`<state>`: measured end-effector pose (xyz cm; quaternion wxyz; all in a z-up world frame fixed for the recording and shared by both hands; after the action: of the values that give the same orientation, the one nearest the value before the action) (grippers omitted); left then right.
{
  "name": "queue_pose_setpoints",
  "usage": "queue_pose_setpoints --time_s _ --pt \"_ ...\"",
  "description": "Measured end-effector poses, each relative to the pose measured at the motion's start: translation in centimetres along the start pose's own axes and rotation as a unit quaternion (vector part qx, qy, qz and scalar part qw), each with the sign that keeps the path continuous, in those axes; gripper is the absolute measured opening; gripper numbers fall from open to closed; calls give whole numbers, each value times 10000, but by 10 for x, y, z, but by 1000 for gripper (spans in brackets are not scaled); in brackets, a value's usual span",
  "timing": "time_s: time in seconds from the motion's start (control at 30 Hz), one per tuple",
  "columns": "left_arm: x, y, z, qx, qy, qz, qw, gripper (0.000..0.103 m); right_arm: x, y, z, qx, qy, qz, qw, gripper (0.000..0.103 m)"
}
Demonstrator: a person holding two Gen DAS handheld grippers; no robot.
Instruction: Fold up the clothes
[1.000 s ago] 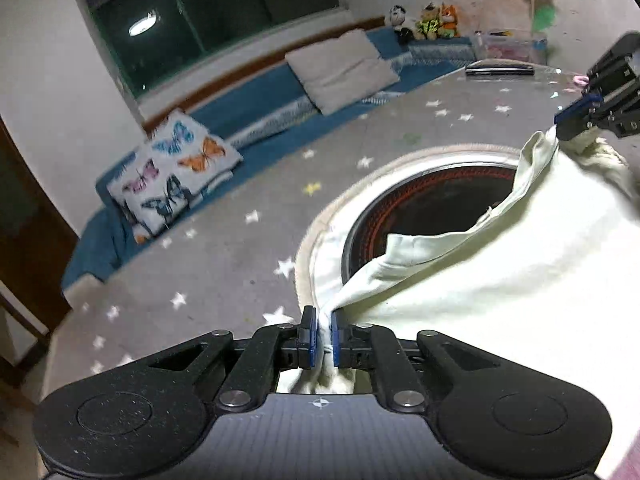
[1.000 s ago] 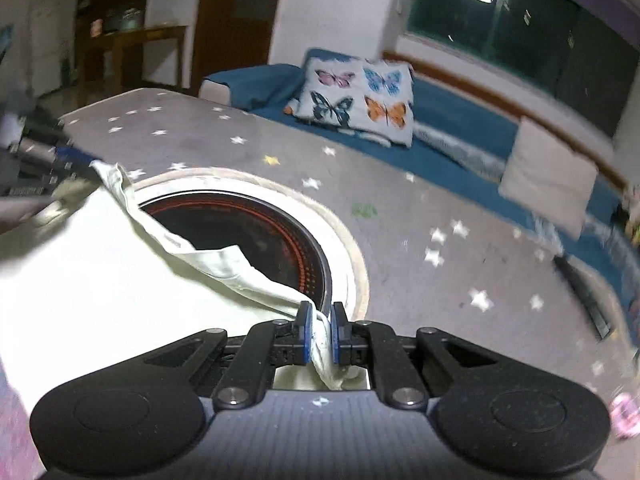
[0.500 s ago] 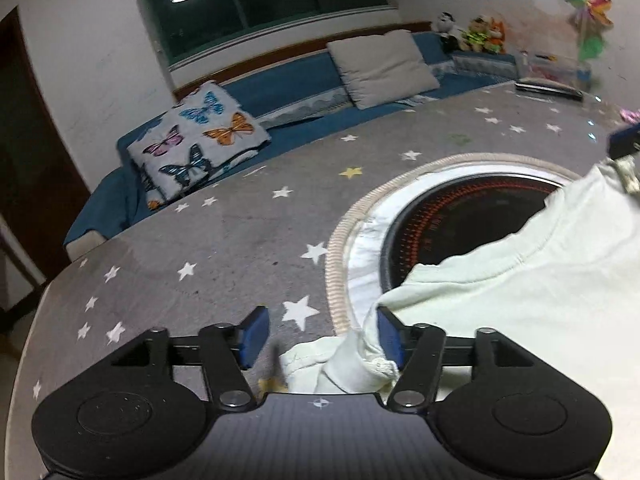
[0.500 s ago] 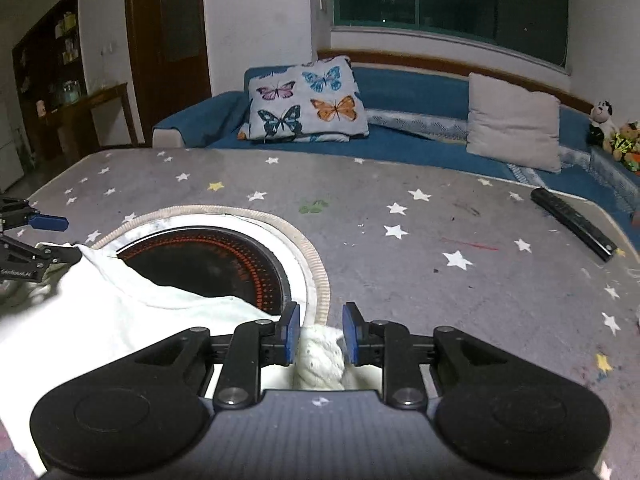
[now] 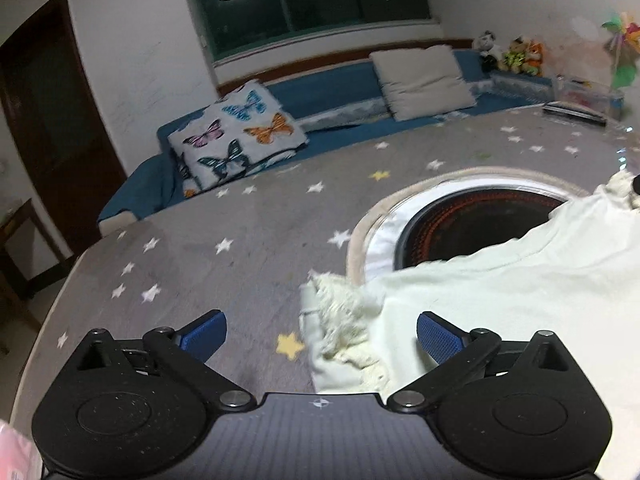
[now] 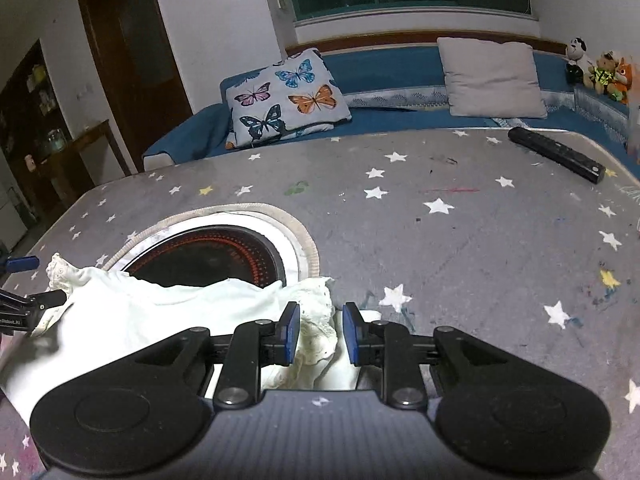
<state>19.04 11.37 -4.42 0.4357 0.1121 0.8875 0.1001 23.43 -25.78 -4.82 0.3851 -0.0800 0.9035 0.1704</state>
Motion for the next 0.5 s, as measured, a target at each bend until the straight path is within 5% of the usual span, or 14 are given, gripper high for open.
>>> queue_pose_setpoints --time_s 0.3,0.5 --pt "11 32 23 -394 336 -766 9957 103 4 -6 30 285 60 69 9996 21" --pt "16 41 22 -194 354 -1094 9932 103 3 -5 28 375 63 -67 9993 21"
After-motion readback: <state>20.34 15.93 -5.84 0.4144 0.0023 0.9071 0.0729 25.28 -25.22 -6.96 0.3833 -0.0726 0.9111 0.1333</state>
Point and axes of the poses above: each gripper's, at about its wrist camera, not at the fingertips, and z roughly the way its jaws point, y to its left, x to its underside, the point moved 9 cm from there along z, roughly the way its jaws point, and after that the axes turned 3 degrees about z, right-handed, at the moved point
